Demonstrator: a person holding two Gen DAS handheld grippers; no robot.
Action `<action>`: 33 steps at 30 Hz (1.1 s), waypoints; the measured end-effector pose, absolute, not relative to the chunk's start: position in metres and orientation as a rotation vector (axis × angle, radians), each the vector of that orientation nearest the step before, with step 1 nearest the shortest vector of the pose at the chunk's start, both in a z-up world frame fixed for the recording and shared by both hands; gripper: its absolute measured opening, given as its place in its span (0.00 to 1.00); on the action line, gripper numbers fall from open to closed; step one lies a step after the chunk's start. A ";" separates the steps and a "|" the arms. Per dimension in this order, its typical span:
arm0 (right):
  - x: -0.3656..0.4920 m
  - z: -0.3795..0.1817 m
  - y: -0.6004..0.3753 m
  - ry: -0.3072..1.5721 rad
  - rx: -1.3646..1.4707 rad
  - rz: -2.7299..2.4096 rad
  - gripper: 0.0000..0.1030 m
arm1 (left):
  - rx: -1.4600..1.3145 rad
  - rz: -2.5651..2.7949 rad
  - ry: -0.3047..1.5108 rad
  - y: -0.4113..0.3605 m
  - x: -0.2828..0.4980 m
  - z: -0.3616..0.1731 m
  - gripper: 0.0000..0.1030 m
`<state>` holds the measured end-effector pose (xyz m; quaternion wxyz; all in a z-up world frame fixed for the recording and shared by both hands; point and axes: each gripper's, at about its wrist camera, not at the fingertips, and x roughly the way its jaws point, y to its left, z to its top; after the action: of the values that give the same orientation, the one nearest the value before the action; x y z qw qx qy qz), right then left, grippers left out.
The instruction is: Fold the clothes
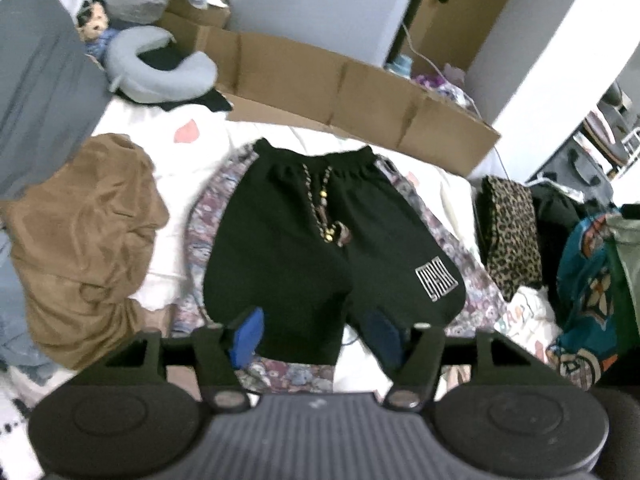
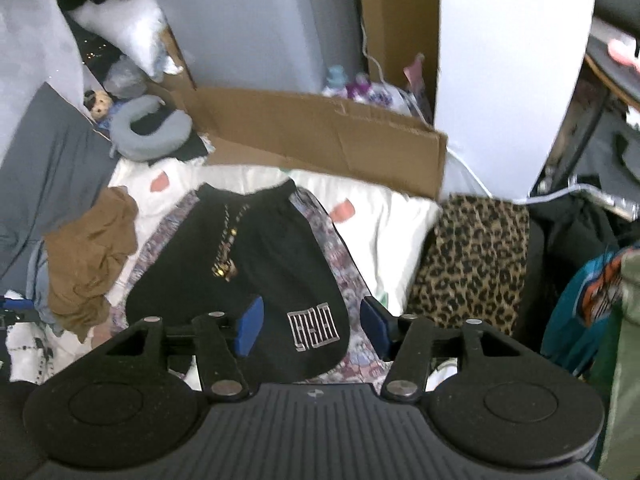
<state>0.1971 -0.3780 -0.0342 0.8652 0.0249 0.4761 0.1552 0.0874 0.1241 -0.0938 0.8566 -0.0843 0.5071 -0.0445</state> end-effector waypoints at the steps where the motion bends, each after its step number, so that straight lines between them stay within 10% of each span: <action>1: 0.198 -0.025 -0.373 0.991 0.052 0.325 0.63 | -0.176 -0.084 1.062 0.126 0.086 -0.088 0.68; 15: 0.190 0.017 -0.298 0.978 0.087 0.394 0.70 | -0.103 -0.067 0.970 0.157 0.072 -0.006 0.82; 33: 0.167 -0.079 -0.248 1.016 0.265 0.380 0.71 | -0.158 -0.036 0.912 0.204 0.078 -0.072 0.81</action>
<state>0.1668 -0.2481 -0.0791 0.8481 0.1256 0.4820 0.1804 0.0782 0.2043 -0.0716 0.8946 -0.0761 0.4400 -0.0175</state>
